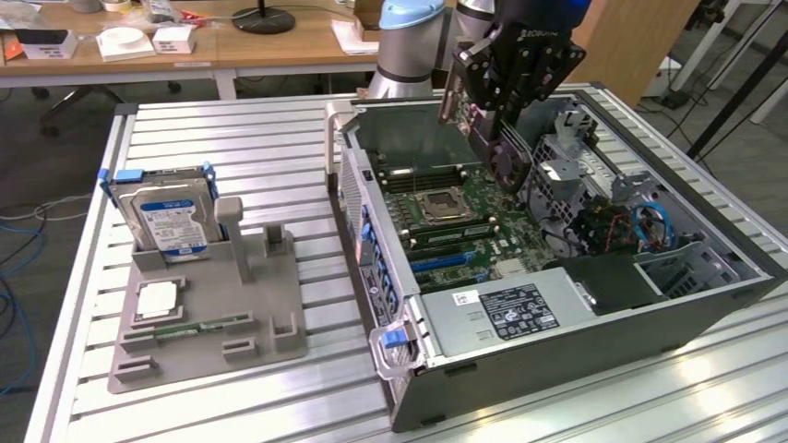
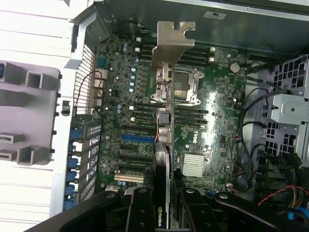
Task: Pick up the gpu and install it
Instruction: 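Insert the gpu into the slot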
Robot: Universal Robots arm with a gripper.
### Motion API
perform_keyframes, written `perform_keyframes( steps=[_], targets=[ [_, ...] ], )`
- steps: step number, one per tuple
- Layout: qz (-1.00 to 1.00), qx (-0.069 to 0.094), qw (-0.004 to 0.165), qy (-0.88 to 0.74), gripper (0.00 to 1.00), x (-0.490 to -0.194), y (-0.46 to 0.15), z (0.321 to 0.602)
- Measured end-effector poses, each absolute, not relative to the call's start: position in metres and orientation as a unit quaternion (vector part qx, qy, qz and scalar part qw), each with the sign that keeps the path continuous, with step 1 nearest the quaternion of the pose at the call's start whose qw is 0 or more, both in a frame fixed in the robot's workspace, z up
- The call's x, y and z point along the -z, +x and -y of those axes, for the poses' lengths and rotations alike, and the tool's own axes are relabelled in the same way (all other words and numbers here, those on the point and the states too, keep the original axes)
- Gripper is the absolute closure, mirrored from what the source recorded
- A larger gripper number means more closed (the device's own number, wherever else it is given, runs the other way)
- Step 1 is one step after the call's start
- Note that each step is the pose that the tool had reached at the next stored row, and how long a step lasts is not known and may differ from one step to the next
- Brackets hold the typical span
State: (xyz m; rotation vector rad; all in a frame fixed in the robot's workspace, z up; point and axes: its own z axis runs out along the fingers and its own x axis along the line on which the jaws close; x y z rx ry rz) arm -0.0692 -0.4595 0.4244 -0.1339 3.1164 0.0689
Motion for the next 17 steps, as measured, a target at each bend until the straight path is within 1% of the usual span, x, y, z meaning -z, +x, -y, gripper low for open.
perform_keyframes(
  steps=[17],
  targets=[
    [-0.997, -0.022, 0.010, -0.067, 0.74, -0.4243, -0.0692, 0.4596]
  ],
)
